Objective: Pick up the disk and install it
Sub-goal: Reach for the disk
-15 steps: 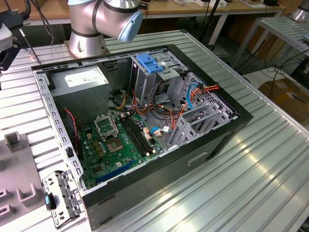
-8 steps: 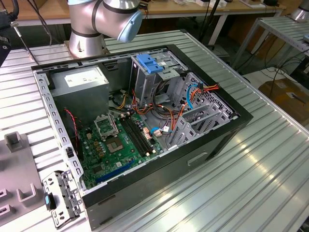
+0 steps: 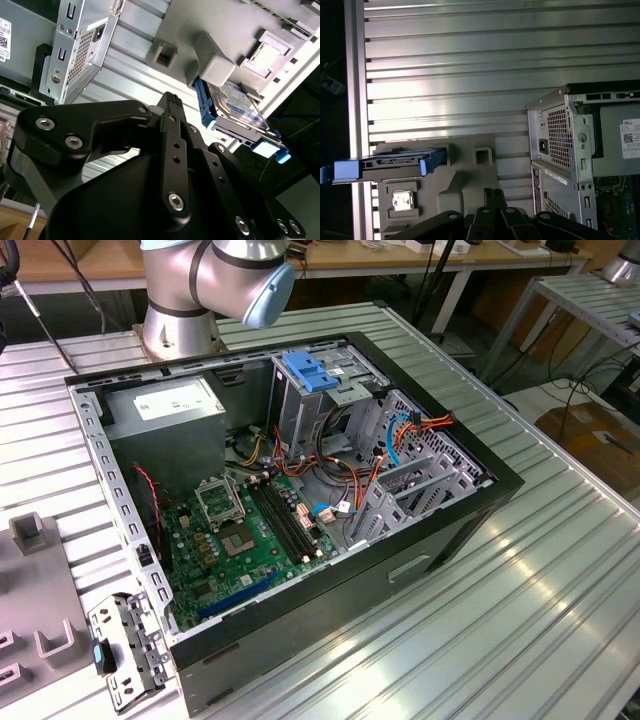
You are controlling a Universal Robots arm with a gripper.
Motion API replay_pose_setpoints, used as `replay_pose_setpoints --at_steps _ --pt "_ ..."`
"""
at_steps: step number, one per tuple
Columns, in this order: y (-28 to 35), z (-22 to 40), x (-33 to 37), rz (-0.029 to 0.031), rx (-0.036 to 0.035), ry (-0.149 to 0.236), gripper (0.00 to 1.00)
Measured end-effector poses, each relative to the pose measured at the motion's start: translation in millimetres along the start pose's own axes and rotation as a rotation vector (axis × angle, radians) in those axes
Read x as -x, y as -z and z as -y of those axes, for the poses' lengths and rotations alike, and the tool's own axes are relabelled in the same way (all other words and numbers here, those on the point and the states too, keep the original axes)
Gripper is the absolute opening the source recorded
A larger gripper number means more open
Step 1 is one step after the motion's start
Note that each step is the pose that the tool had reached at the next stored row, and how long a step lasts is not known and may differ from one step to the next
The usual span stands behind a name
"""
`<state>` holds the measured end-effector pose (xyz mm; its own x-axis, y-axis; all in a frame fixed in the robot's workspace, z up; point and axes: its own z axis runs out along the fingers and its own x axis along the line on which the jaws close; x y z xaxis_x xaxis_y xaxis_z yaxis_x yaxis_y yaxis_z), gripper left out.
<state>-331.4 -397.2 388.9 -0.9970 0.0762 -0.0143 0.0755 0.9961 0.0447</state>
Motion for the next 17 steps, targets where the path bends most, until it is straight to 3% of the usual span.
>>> replay_pose_setpoints --at_steps 17 --pt "0.0 1.7 -21.9 -0.0009 -0.0001 0.000 0.11"
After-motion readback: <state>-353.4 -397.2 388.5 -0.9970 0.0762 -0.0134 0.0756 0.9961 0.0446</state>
